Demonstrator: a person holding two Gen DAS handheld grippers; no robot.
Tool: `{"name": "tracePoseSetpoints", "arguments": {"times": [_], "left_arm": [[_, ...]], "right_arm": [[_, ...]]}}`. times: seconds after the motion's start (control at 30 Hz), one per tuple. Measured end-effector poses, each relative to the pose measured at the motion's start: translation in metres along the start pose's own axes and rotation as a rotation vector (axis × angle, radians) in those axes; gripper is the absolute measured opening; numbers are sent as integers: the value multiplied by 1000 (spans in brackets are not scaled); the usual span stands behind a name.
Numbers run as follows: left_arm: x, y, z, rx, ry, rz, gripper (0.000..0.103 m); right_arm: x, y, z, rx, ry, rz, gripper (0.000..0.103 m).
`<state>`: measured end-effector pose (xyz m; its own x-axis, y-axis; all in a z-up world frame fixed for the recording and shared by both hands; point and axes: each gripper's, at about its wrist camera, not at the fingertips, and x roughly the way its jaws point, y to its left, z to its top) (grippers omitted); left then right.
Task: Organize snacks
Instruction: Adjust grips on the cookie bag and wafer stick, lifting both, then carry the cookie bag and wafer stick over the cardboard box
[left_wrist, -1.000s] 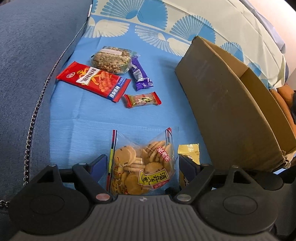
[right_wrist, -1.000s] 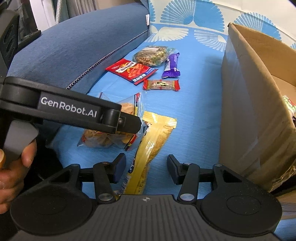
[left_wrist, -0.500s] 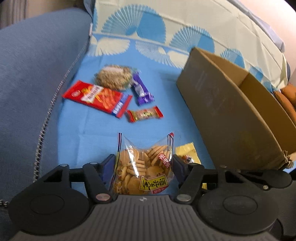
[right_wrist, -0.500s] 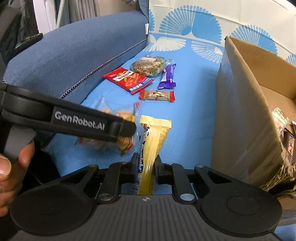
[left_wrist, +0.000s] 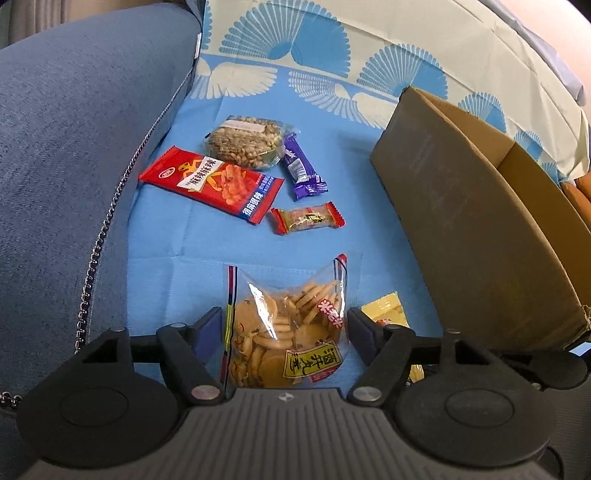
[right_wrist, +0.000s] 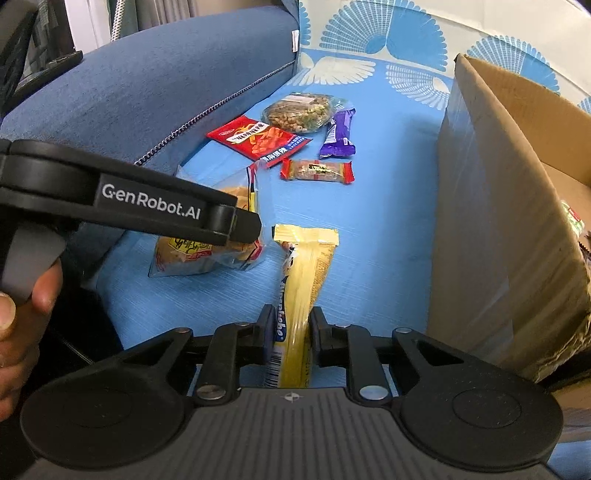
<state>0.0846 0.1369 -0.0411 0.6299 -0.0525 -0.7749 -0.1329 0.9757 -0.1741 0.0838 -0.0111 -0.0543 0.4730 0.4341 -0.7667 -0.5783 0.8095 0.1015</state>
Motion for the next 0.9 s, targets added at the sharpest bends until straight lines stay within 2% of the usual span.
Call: {"name": "tracePoseSetpoints", "arguments": {"times": [0.13,0.2,0.33,0.73,0.9], "left_arm": [[0,1,0,-6,4,-3,76],[0,1,0,-7,1,-4,71],[-3,-2,-1,6,-29,8,68],[-27,5,0,-42,-178,-7,68],[-42,7,-2,-54,-264,-20,68]], "right_arm": [[-1,1,0,-11,1,-4,21],[-1,1,0,-20,1,-7,21],[-3,1,0,-27,-9,-9,17],[-26,1,10,-21,-124,-11,16],[-46,0,18,-15,-209,-11,16]]}}
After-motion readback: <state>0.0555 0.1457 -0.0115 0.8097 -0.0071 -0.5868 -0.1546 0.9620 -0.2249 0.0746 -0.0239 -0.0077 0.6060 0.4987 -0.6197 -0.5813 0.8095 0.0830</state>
